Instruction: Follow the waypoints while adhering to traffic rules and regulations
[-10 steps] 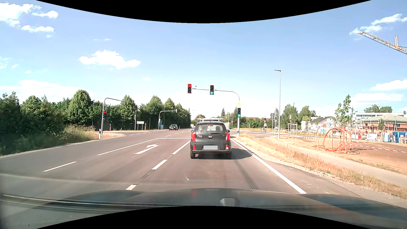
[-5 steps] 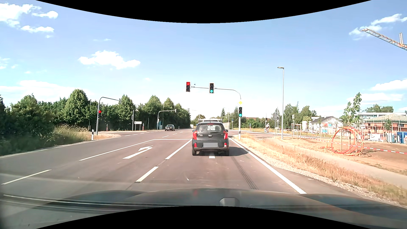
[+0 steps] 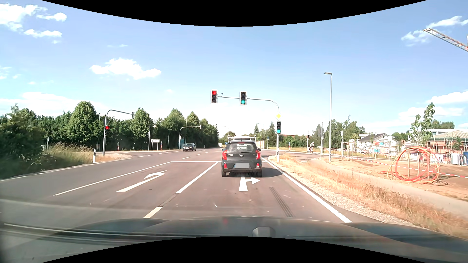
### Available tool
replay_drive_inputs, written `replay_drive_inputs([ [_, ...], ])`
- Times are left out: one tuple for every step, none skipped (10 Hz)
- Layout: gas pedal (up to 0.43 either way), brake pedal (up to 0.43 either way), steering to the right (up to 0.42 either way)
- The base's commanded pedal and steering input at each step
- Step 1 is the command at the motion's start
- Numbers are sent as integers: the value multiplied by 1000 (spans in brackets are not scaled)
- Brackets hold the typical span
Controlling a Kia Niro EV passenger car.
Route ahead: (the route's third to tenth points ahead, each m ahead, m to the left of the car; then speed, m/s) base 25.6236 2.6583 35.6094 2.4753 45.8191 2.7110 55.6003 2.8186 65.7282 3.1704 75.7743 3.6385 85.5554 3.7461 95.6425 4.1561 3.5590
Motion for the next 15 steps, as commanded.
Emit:
replay_drive_inputs([
  [220,6,1],
  [189,6,1],
  [189,6,0],
  [157,6,-3],
  [110,6,-6],
  [110,6,-6],
  [110,6,-6],
  [110,6,-6],
  [110,6,-6],
  [110,6,-6],
  [110,6,-6],
  [110,6,-5],
  [110,6,-6],
  [110,6,-6],
  [110,6,-5],
])
